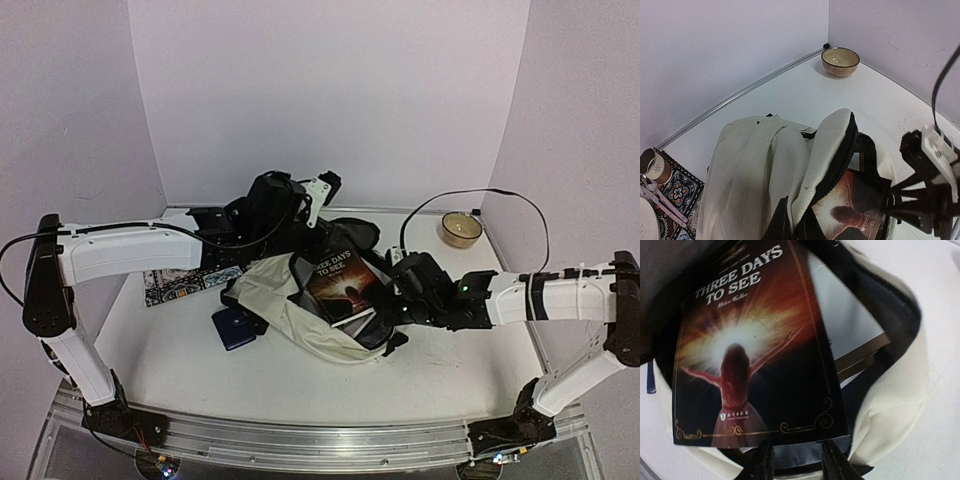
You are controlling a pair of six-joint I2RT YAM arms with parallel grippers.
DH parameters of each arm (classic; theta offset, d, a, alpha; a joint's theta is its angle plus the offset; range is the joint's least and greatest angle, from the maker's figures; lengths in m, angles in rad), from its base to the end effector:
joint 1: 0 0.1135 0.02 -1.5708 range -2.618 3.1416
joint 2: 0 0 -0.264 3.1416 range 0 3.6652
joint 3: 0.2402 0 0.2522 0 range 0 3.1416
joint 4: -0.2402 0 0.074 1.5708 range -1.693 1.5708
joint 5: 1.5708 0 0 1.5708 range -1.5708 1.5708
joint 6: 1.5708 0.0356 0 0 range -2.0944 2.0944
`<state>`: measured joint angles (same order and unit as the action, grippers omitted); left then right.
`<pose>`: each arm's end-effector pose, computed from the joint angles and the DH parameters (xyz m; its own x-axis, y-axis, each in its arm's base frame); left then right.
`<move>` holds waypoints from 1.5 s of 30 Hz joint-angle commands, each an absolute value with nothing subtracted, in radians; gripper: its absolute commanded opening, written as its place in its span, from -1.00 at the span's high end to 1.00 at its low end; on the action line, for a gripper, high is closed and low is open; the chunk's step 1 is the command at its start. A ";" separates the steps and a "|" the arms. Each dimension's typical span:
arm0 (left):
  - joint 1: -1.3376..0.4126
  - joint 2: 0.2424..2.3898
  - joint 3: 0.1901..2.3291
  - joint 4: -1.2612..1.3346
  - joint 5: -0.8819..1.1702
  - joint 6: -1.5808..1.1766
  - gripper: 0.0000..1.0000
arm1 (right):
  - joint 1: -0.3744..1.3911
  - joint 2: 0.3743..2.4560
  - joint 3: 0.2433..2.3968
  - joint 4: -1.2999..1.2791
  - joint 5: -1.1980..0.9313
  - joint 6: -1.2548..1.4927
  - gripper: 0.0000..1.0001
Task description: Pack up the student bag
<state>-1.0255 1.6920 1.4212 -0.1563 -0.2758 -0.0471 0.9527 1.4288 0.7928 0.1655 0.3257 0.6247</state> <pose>0.2171 -0.3391 0.3230 -0.2473 0.3203 -0.9145 0.6832 0.7269 0.0698 0.1897 0.2472 0.2288 -0.5680 0.1574 -0.8078 -0.3386 0.8500 0.4036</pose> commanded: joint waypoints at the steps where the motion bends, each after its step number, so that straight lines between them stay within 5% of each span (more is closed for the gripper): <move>1: -1.025 1.627 1.470 -0.078 -0.200 -0.012 1.00 | 0.853 1.434 0.834 0.224 0.405 0.609 0.35; 7: -1.025 1.568 1.425 -0.038 -0.170 -0.011 1.00 | 0.817 1.438 0.856 0.232 0.361 0.572 0.30; 18: -1.026 1.609 1.426 -0.022 -0.303 -0.052 1.00 | 0.817 1.212 0.654 0.345 0.192 0.874 -0.41; 23: -1.025 1.628 1.442 -0.021 -0.301 -0.064 1.00 | 0.816 1.234 0.565 0.534 0.126 1.022 -0.51; 40: -1.025 1.604 1.427 -0.012 -0.273 -0.102 1.00 | 0.796 1.510 0.566 0.859 0.061 1.198 -0.34; 45: -1.025 1.601 1.423 -0.012 -0.277 -0.106 1.00 | 0.772 1.548 0.540 0.959 0.033 1.234 -0.14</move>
